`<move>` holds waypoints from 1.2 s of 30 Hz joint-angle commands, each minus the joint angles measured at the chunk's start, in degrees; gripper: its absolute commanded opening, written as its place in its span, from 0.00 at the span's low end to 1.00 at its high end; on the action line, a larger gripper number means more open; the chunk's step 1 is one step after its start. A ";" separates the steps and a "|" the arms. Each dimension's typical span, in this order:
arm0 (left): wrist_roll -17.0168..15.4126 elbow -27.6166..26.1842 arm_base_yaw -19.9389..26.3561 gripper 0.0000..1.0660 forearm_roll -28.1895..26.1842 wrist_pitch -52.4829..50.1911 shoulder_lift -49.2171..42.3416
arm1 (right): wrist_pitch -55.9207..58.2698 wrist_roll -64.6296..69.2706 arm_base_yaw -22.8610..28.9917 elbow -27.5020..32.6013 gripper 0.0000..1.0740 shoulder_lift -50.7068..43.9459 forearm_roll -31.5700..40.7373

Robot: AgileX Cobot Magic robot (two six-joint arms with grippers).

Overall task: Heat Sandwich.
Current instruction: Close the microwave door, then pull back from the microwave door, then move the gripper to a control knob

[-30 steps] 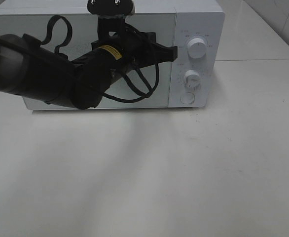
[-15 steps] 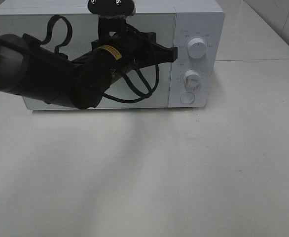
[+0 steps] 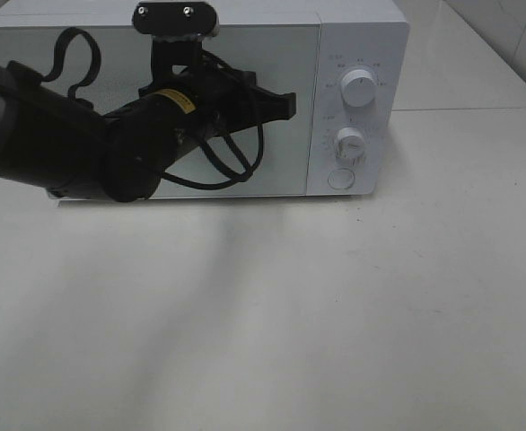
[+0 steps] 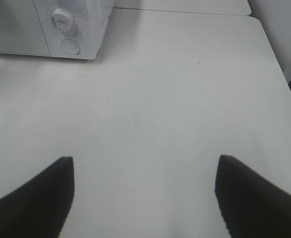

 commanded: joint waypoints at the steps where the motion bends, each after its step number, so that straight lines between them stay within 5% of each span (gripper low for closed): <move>1: 0.00 3.04 0.06 0.00 -1.38 -1.38 -2.81 | -0.34 -0.17 -0.40 -0.11 0.70 -1.60 0.11; 10: -1.49 7.33 -0.40 0.02 -1.20 7.91 -8.82 | -0.34 -0.17 -0.40 -0.11 0.70 -1.60 0.11; 13: -1.49 7.33 -0.40 0.10 0.00 14.95 -10.31 | -0.34 -0.17 -0.40 -0.11 0.70 -1.60 0.11; 15: -1.49 7.33 -0.40 0.21 0.06 18.56 -11.06 | -0.34 -0.11 -0.40 -0.11 0.70 -1.60 0.11; 17: -1.49 7.33 -0.40 0.52 -0.06 24.12 -11.80 | -0.34 -0.11 -0.40 -0.11 0.70 -1.60 0.11; 18: -1.49 7.33 -0.40 0.52 -0.06 24.12 -11.80 | -0.34 -0.11 -0.40 -0.11 0.70 -1.60 0.11; 20: -1.49 7.33 -0.40 0.74 -0.06 27.90 -12.49 | -0.34 -0.11 -0.40 -0.11 0.70 -1.60 0.11; 21: -1.43 7.33 -0.40 0.92 0.00 32.09 -13.24 | -0.34 -0.11 -0.40 -0.11 0.70 -1.60 0.11; 22: -1.43 7.33 -0.40 0.97 0.00 33.52 -13.64 | -0.34 -0.11 -0.40 -0.11 0.70 -1.60 0.11; 30: -1.26 7.33 -0.40 0.99 0.11 41.37 -15.81 | -0.34 -0.11 -0.40 -0.11 0.70 -1.60 0.11; 36: -0.92 7.28 -0.40 0.99 5.16 55.06 -19.65 | -0.34 -0.11 -0.40 -0.11 0.70 -1.60 0.11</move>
